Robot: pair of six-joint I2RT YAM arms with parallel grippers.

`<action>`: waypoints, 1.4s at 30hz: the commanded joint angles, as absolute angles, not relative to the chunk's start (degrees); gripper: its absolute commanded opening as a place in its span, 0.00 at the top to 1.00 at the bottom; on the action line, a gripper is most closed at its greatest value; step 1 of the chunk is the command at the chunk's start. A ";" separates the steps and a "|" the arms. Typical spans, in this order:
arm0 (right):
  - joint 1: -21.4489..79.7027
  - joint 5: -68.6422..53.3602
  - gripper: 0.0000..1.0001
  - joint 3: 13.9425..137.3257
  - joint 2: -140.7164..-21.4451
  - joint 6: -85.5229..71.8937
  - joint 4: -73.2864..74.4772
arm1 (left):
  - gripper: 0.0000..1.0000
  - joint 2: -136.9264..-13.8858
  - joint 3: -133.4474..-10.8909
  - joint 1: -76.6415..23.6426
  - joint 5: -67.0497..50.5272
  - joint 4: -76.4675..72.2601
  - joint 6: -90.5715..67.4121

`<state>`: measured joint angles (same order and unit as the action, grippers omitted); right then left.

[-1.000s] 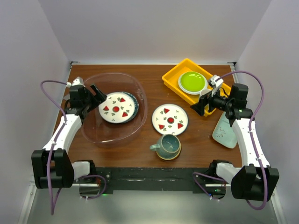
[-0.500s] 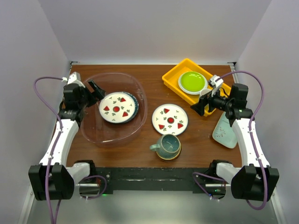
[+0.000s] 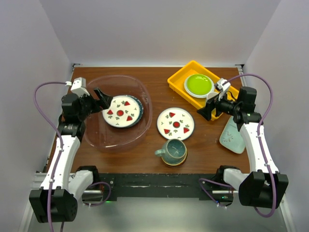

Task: Place the mixed dishes into the plastic bin
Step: Place the plate in the plastic bin, then pick up the plate at the center of the board.

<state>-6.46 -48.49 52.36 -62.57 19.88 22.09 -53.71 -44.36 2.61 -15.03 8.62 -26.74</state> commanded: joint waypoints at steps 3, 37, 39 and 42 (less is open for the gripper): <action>-6.68 -52.03 0.04 53.00 -61.70 22.23 22.41 | 0.00 -49.49 -40.70 2.90 -23.98 1.85 -21.54; -6.68 -61.79 0.02 50.89 -61.79 35.68 27.60 | 0.00 -44.03 -32.52 2.90 -35.16 -6.15 -20.13; -6.68 -61.70 0.02 50.80 -61.96 36.03 27.86 | 0.00 -44.03 -32.43 2.90 -35.16 -6.15 -20.21; -6.68 -61.79 0.02 50.71 -62.14 36.56 28.04 | 0.00 -43.95 -32.52 2.90 -35.33 -6.06 -20.04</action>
